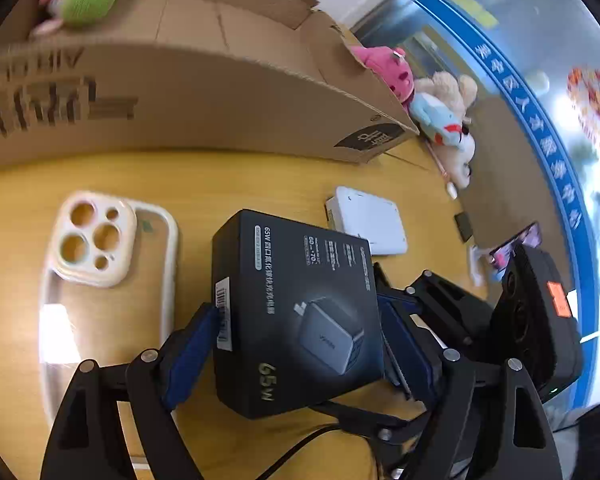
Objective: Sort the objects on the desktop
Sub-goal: 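Grasp the black charger box with the left gripper and lift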
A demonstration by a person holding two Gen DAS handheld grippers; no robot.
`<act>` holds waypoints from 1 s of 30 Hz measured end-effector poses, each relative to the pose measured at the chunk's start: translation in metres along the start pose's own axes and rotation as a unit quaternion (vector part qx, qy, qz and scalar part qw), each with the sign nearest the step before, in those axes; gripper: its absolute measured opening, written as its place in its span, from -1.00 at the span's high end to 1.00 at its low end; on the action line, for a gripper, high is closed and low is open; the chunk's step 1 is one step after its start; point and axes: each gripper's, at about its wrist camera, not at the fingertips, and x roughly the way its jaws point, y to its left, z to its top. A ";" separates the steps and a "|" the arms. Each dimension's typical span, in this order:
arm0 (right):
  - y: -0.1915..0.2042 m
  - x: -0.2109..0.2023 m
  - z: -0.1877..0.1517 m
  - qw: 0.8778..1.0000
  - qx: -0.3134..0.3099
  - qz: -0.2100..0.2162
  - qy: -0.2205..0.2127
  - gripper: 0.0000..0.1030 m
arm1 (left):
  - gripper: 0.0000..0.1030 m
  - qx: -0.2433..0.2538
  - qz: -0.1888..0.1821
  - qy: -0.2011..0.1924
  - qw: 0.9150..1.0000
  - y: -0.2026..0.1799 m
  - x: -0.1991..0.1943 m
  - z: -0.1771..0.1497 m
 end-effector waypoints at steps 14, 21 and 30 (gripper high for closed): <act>0.016 -0.075 0.057 0.984 -0.031 -0.050 -0.169 -0.64 | -0.34 0.123 0.079 -0.150 0.978 -0.092 -0.108 0.030; 0.008 -0.116 0.141 0.956 -0.095 -0.116 -0.253 -0.64 | -0.10 0.149 0.084 -0.220 0.960 -0.110 -0.161 0.103; -0.037 -0.094 0.244 0.952 -0.094 -0.110 -0.271 -0.64 | 0.07 0.130 0.097 -0.252 0.954 -0.091 -0.176 0.217</act>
